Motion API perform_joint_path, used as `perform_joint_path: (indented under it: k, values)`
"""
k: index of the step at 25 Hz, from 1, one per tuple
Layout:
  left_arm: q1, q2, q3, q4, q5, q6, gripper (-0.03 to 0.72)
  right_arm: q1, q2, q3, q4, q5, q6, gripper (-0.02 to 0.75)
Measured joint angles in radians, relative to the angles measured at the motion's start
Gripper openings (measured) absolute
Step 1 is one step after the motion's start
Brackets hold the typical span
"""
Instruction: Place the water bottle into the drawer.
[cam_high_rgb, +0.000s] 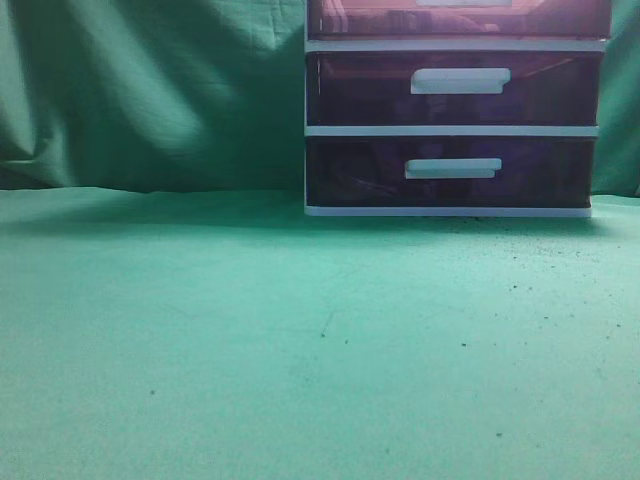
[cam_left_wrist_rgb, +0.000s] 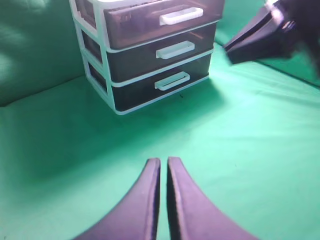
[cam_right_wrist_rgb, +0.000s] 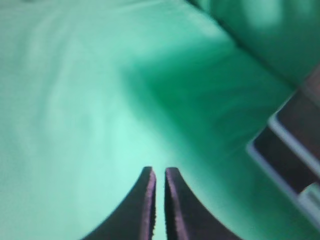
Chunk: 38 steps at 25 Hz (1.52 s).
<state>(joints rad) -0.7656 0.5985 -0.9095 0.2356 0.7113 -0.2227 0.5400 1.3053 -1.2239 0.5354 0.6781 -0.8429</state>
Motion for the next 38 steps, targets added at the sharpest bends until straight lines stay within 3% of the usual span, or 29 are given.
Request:
perform_joint_path:
  k: [2,7,12,20,28,33,34,38]
  values:
    - [0.000,-0.115,0.092,-0.004,-0.008,0.002,0.000,0.000,-0.050,0.000,0.007,0.077,0.077,0.000]
    - [0.000,-0.387,0.279,-0.048,-0.032,0.002,0.000,0.000,-0.182,0.000,0.093,0.198,0.191,0.000]
    - [0.000,-0.594,0.386,-0.072,-0.080,0.002,0.000,0.002,-0.286,0.016,0.144,0.289,0.210,0.000]
    - [0.000,-0.615,0.466,-0.065,-0.105,0.002,0.000,0.004,-0.544,0.295,0.208,0.186,0.139,0.000]
    - [0.000,-0.615,0.602,0.001,-0.186,0.002,0.000,0.004,-0.870,0.622,0.281,-0.044,0.101,0.000]
    - [0.000,-0.615,0.694,0.067,-0.195,0.002,0.000,0.004,-0.973,0.706,0.290,-0.058,0.095,0.000]
    - [0.000,-0.615,0.713,0.072,-0.195,0.002,0.000,0.050,-0.973,0.714,0.290,-0.050,0.095,0.000]
    - [0.000,-0.615,0.777,0.082,-0.195,0.002,0.000,0.010,-0.973,0.722,0.296,0.000,0.093,0.000]
